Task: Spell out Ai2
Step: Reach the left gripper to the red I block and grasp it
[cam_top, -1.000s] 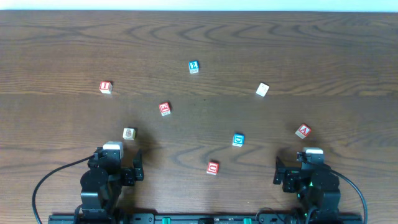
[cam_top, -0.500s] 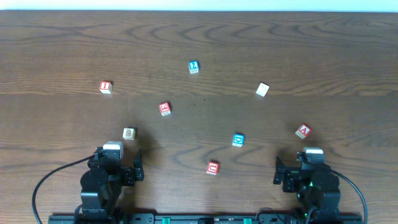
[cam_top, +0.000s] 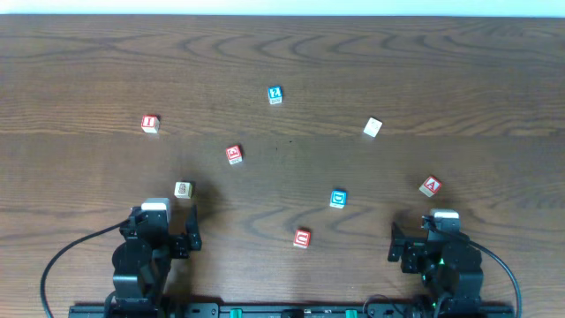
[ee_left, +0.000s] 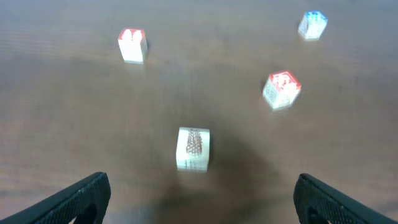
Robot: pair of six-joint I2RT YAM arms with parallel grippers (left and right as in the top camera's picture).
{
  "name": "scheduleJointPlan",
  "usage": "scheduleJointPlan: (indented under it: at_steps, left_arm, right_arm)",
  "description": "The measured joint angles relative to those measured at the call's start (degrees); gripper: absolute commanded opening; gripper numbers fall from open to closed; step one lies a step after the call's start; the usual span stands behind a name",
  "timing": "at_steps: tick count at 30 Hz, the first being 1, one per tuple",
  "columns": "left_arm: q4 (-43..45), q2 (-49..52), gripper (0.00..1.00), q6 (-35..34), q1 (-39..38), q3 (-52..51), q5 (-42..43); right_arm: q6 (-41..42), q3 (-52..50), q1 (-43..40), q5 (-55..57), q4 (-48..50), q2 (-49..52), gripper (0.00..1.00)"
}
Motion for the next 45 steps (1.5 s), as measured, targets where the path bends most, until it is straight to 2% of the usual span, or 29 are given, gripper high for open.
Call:
scheduleJointPlan:
  at_steps: [5, 10, 14, 20, 26, 37, 45]
  left_arm:
    - [10.3, 0.0, 0.95, -0.9, 0.0, -0.2, -0.5]
    - [11.9, 5.3, 0.95, -2.1, 0.0, 0.2, -3.5]
    - [11.4, 17.0, 0.95, -3.0, 0.0, 5.9, -6.8]
    - [7.7, 38.4, 0.95, -2.6, 0.9, 21.5, -11.1]
    - [0.0, 60.5, 0.95, 6.3, 4.7, 37.5, -8.5]
    - [-12.9, 90.0, 0.95, 17.7, 14.3, 64.1, -4.8]
    - [-13.9, 106.8, 0.95, 24.2, 14.5, 76.1, -2.1]
  right_arm:
    - [0.0, 0.0, 0.0, 0.0, 0.0, 0.0, 0.99]
    - [0.0, 0.0, 0.0, 0.0, 0.0, 0.0, 0.99]
    - [0.0, 0.0, 0.0, 0.0, 0.0, -0.1, 0.99]
    - [0.0, -0.1, 0.0, 0.0, 0.1, -0.2, 0.99]
    - [0.0, -0.1, -0.1, 0.0, 0.1, -0.2, 0.99]
    - [0.0, -0.1, -0.1, 0.0, 0.1, -0.2, 0.99]
    - [0.0, -0.1, -0.1, 0.0, 0.1, -0.3, 0.99]
